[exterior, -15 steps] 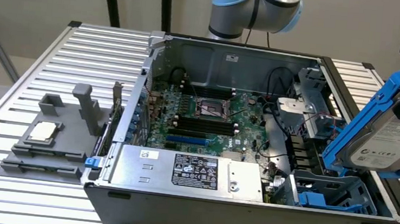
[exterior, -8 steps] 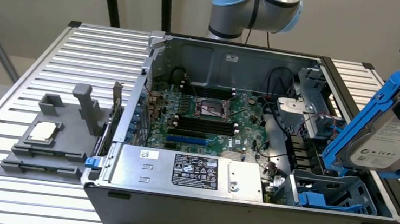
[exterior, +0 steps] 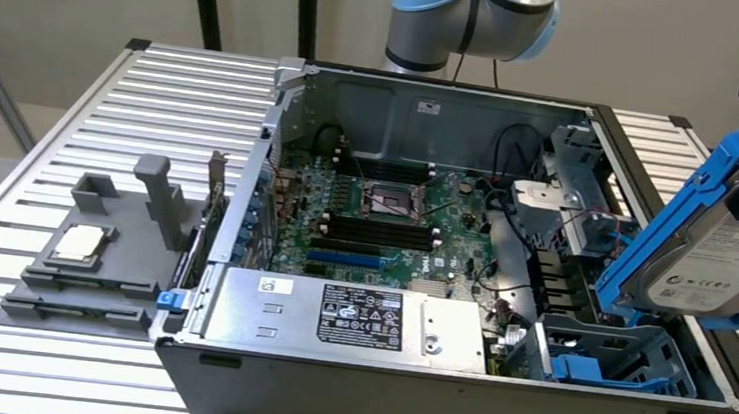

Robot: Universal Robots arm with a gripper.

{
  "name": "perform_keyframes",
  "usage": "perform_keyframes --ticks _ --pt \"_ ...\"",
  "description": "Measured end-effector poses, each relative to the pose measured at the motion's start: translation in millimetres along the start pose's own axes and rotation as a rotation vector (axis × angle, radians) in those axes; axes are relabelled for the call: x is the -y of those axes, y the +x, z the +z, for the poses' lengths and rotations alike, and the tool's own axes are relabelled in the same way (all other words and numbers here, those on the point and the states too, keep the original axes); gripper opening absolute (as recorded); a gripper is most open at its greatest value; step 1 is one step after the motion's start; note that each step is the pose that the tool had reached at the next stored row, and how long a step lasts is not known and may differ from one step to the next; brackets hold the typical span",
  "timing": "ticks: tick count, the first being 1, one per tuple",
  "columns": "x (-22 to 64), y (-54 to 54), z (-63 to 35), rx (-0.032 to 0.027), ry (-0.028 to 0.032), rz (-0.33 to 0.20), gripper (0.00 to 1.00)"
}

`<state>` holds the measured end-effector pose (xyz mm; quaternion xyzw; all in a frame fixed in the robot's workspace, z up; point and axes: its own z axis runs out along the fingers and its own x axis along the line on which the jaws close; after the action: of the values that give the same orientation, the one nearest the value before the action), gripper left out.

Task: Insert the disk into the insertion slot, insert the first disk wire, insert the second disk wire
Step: 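Insert the disk into the insertion slot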

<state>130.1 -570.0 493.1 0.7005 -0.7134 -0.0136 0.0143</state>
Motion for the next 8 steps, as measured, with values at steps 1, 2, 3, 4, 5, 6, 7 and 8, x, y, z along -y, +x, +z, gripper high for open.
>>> perform_keyframes --ticks 1,2,3,4,5,6,7,8 --pt "0.0 0.0 0.0 0.0 0.0 0.0 0.33" --pt "0.0 0.0 0.0 0.0001 0.0 0.0 0.33" --pt "0.0 0.0 0.0 0.0001 0.0 0.0 0.33" --pt "0.0 0.0 0.0 0.0 0.0 0.0 0.33" --pt "0.0 0.0 0.0 0.0001 0.0 0.0 0.33" --pt "0.0 0.0 0.0 0.0001 0.0 0.0 0.33" --pt "0.0 0.0 0.0 0.0001 0.0 0.0 0.33" --pt "0.0 0.0 0.0 0.0001 0.0 0.0 0.33"
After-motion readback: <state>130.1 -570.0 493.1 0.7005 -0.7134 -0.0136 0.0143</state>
